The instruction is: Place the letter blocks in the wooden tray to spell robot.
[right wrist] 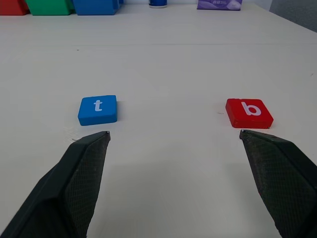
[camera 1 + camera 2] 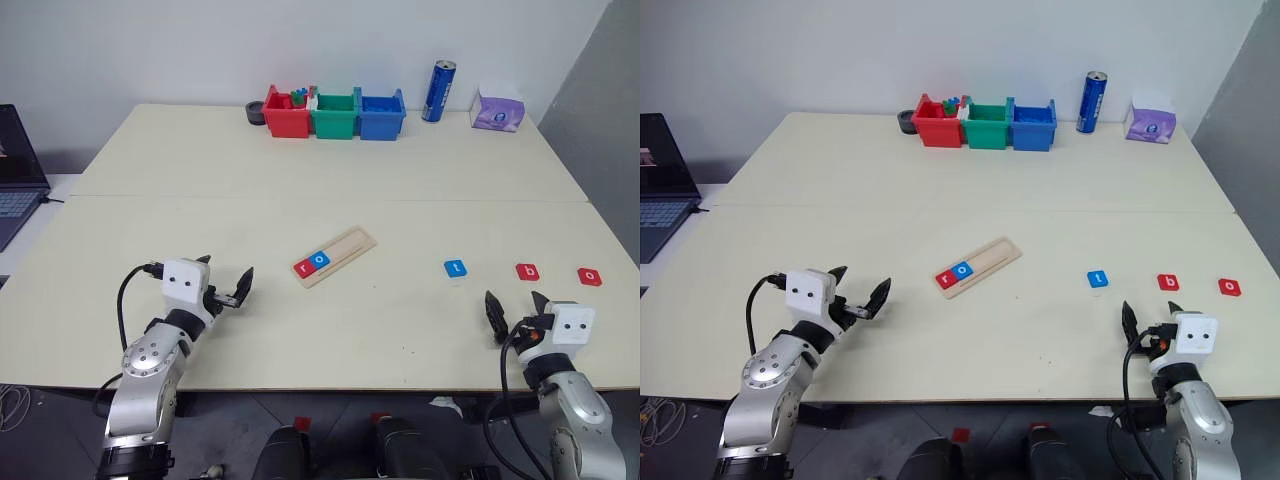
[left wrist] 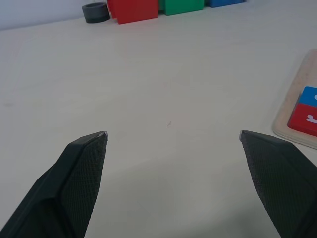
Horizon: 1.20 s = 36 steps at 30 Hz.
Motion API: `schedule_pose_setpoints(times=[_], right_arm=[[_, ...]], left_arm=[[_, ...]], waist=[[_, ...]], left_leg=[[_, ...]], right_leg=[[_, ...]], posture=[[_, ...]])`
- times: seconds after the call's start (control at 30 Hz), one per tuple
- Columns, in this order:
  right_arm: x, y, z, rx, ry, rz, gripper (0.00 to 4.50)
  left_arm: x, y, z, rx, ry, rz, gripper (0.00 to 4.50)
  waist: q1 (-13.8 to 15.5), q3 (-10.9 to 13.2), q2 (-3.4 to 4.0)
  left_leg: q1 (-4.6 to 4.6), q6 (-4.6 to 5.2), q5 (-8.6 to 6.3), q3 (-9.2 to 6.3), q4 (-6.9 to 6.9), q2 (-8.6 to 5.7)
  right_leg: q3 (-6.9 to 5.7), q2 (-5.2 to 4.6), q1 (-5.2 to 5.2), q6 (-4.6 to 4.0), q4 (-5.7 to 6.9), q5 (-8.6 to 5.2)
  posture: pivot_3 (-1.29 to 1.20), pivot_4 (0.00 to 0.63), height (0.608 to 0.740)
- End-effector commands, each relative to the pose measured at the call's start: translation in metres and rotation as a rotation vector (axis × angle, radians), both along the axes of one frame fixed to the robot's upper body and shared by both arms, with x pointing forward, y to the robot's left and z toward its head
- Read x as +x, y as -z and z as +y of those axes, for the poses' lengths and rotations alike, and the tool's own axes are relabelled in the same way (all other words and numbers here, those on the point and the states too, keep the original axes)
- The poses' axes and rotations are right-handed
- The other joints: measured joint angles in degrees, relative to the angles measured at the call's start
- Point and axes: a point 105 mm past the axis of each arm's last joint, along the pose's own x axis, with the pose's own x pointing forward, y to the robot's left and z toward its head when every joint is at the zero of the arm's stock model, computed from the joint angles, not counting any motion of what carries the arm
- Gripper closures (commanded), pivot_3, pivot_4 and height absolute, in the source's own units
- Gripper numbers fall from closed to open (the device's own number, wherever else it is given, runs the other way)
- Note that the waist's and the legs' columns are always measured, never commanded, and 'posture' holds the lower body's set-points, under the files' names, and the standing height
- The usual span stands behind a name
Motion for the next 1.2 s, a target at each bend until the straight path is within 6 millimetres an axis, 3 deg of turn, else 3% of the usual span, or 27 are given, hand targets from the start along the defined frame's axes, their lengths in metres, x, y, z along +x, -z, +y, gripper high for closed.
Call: schedule_pose_setpoints(times=[0.03,0.37,0.43,0.57,0.77,0.93,1.2], right_arm=[[0.0,-0.016,0.005,-0.03,-0.026,-0.062,0.04],[0.0,-0.022,0.019,-0.035,-0.096,-0.075,0.04],[-0.001,-0.027,0.031,-0.018,-0.178,-0.078,0.04],[-0.012,-0.045,0.081,0.022,-0.538,-0.031,0.04],[-0.035,-0.068,0.119,-0.009,-0.875,0.052,0.04],[-0.052,-0.073,0.132,-0.054,-1.006,0.115,0.04],[-0.059,-0.074,0.138,-0.093,-1.059,0.131,0.04]], left_arm=[[-0.003,-0.017,-0.001,-0.017,0.039,-0.068,0.0],[-0.003,-0.02,-0.014,-0.035,0.159,-0.07,0.0],[-0.001,-0.015,-0.02,-0.019,0.204,-0.028,0.0],[0.011,-0.01,-0.041,0.012,0.316,0.048,0.0],[0.02,-0.004,-0.065,0.078,0.452,0.119,0.0],[0.029,0.005,-0.068,0.133,0.468,0.164,0.0],[0.043,0.009,-0.091,0.13,0.532,0.186,0.0]], waist=[[0.0,0.0,0.0],[0.0,0.0,0.0],[0.0,0.0,0.01],[0.0,0.0,0.01],[0.0,0.0,-0.01],[0.1,0.0,-0.06],[0.1,0.1,-0.14]], left_leg=[[0.0,0.0,0.0,0.01,0.0,0.0],[0.0,0.0,0.0,0.01,0.0,0.0],[0.0,0.0,0.0,0.02,0.0,0.0],[0.0,0.0,0.0,0.0,0.03,-0.03],[-0.02,0.01,0.0,-0.03,0.04,-0.06],[-0.06,0.01,0.0,-0.06,0.04,-0.06],[-0.1,0.01,0.0,-0.04,0.08,-0.09]], right_leg=[[0.0,0.0,0.0,0.0,0.0,0.0],[-0.01,0.01,0.0,0.0,0.0,0.0],[-0.02,0.01,0.0,0.0,0.0,0.0],[-0.05,0.06,0.01,0.0,0.01,0.0],[-0.09,0.07,0.02,0.01,-0.01,0.0],[-0.13,0.08,0.03,0.01,-0.03,-0.01],[-0.2,0.07,0.03,0.03,-0.03,-0.01]], posture=[[0.0,0.15,0.74],[0.0,0.15,0.74],[0.0,0.15,0.74],[0.0,0.15,0.74],[0.0,0.15,0.74],[0.0,0.15,0.74],[0.0,0.15,0.74]])
